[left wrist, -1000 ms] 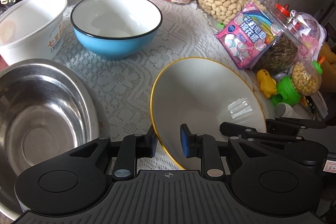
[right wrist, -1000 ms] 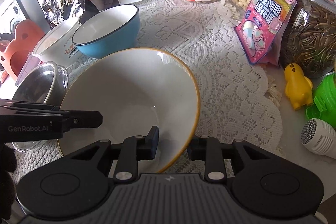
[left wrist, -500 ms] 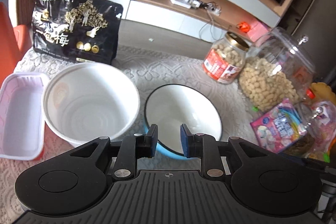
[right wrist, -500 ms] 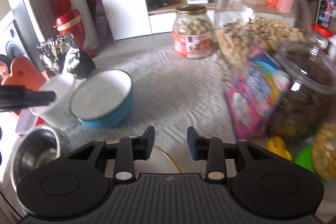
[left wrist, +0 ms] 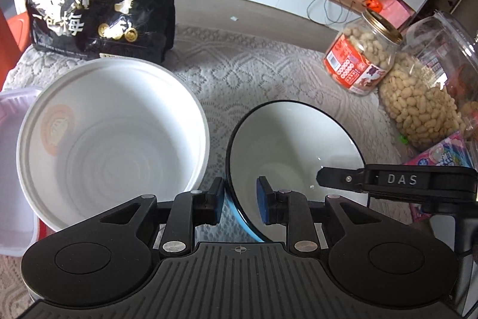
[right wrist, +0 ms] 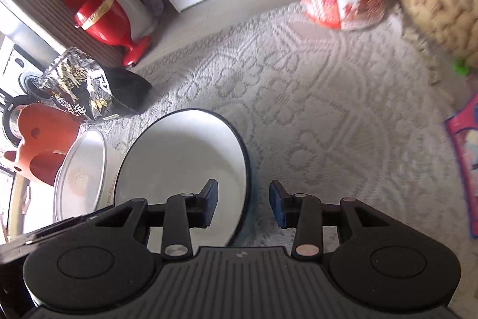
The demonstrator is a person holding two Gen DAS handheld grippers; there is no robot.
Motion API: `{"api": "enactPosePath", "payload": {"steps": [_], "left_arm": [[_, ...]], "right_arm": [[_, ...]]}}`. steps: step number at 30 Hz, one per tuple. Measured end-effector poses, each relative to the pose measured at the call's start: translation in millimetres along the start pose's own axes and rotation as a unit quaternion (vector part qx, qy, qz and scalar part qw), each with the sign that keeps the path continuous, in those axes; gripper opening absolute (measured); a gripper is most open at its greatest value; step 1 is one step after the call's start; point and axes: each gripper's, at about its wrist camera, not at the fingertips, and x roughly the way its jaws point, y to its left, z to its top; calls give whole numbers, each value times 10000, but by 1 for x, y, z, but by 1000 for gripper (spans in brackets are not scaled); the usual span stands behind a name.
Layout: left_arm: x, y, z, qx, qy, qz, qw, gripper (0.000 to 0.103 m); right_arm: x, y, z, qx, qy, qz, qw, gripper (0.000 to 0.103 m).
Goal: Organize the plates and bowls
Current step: 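Grasp the blue bowl rim with the left gripper and lift it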
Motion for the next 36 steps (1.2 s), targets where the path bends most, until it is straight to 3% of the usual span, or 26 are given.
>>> {"api": "enactPosePath", "payload": {"steps": [4,12,17,20,28,36], "left_arm": [[3,-7,3,86,-4,43,10000,28],[10,-44,-4,461,218,-275,9983,29],[26,-61,4,714,312,-66,9969,33],[43,-61,12,692,601,-139,9957,36],[73,-60,19,825,1147,-307,9895,36],[69,-63,16,875,1205,-265,9885,39]], "right_arm": [[19,-1,2,7,221,-20,9998,28],[-23,-26,-15,-255,-126,-328,9991,28],[-36,-48,-16,3,-96,-46,9999,27],[-29,-48,-11,38,-83,-31,10000,28],[5,-53,-3,365,437,181,9982,33],[3,-45,-4,156,417,10,9990,35]]}}
